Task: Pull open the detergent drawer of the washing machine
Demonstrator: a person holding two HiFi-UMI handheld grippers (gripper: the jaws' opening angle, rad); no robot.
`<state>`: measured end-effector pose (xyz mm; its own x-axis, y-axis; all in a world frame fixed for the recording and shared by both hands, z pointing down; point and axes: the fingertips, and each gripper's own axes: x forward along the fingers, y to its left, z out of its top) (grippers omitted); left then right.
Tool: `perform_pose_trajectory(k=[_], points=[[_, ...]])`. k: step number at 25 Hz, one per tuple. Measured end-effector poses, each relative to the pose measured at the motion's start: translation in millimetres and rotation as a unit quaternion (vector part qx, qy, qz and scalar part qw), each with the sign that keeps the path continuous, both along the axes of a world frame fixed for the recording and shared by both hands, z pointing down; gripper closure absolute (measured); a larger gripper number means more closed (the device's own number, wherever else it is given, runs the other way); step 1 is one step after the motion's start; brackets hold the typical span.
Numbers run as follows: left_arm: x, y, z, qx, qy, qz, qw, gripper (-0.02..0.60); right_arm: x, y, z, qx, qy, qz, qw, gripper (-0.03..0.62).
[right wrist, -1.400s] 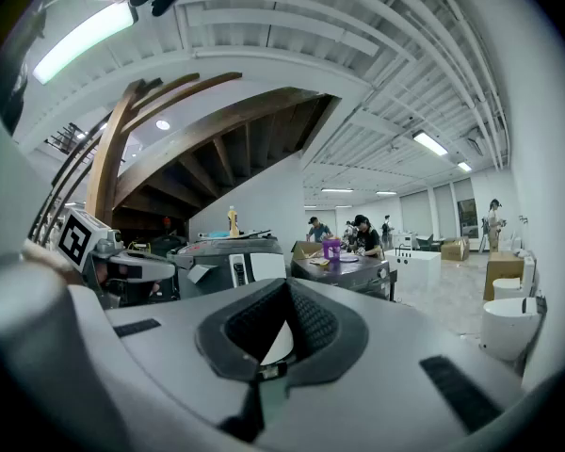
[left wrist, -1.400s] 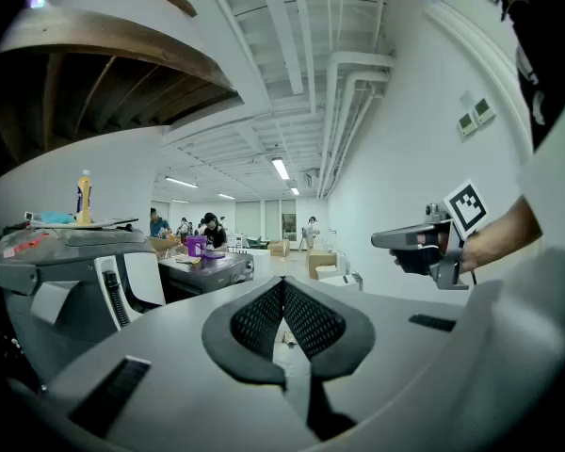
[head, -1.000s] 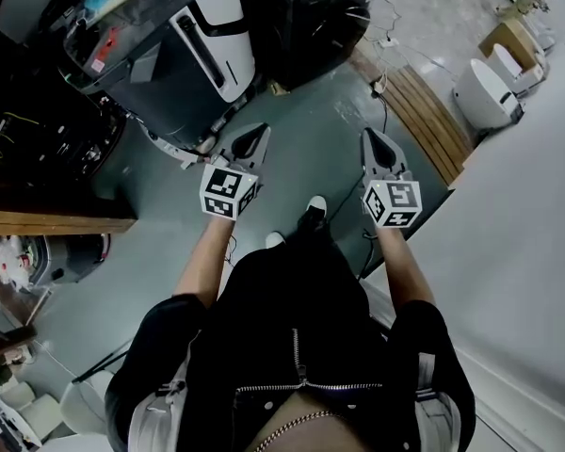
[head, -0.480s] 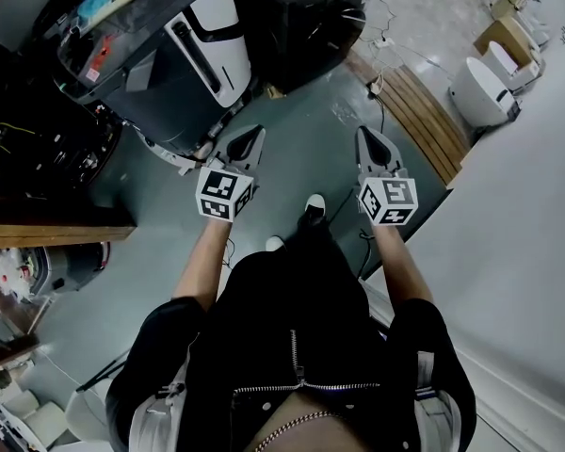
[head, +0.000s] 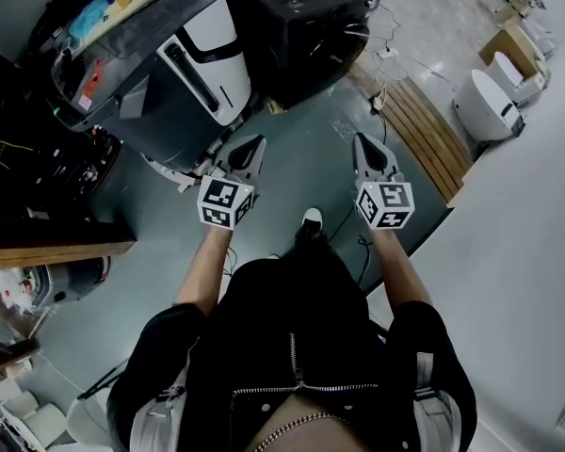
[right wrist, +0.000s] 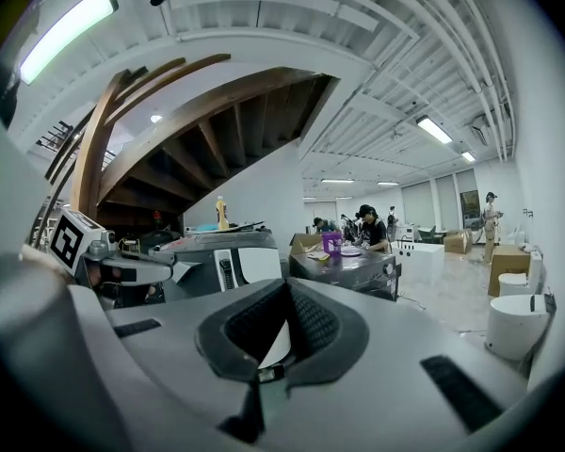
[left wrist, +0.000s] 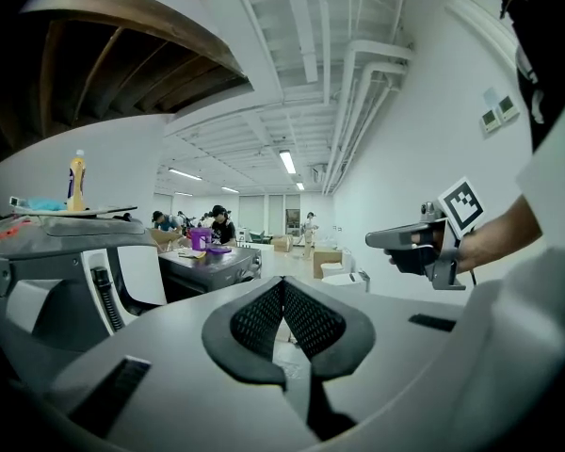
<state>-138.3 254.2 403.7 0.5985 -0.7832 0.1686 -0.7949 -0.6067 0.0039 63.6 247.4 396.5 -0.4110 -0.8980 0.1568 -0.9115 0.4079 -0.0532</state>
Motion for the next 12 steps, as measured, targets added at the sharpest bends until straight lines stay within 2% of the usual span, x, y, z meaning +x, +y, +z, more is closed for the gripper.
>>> perform_pose_trajectory(k=[12], points=[[41.0,-112.9,-8.6,-0.013,0.000,-0.046,0.9988,0.563,37.3,-132.4,-6.8,-0.012,-0.006,-0.052,0.999,0.588]])
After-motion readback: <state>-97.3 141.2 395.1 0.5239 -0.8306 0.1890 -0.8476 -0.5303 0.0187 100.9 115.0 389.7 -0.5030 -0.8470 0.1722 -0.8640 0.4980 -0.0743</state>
